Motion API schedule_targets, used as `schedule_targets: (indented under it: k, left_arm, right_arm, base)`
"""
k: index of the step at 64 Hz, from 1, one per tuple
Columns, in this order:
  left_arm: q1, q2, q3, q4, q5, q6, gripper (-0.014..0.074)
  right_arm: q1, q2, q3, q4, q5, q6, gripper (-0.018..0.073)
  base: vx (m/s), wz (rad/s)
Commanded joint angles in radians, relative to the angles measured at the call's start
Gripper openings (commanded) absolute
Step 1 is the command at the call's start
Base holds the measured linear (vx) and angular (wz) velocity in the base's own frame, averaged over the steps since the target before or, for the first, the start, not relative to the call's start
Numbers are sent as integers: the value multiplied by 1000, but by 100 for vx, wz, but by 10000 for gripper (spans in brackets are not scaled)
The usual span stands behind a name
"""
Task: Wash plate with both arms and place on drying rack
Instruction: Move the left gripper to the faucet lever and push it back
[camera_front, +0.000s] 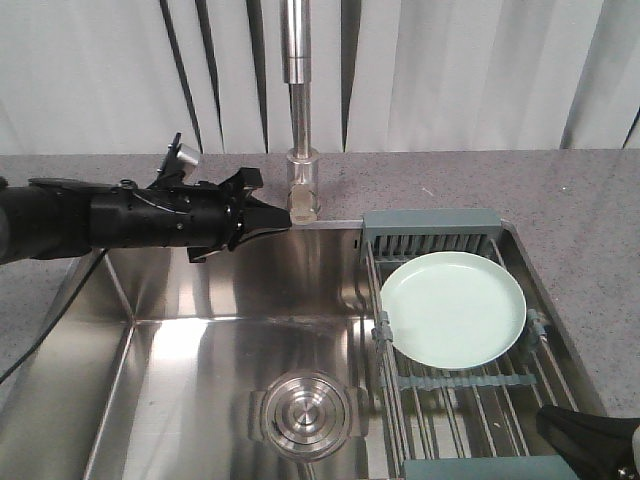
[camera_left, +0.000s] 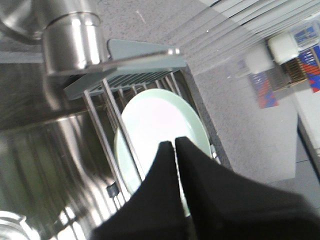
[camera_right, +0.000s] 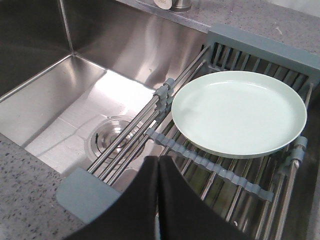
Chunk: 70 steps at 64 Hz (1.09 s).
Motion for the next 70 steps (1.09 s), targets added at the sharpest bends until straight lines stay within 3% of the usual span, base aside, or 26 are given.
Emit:
schedule_targets:
  k: [1, 13, 26, 70]
  left_arm:
    - [-15, -3, -71, -101, 50, 0, -6]
    - [-26, 86, -154, -167, 82, -8, -6]
    - [-27, 156, -237, -166, 86, -55, -6]
    - [-26, 219, -449, -166, -6, -73, -6]
  right_arm:
    - [1, 3, -26, -6, -67, -3, -4]
    - [1, 3, -26, -6, -67, -3, -4]
    - [1, 3, -26, -6, -67, -3, -4]
    - [1, 3, -26, -6, -67, -3, -4]
  base:
    - [0, 0]
    - [0, 0]
    - [0, 0]
    - [0, 0]
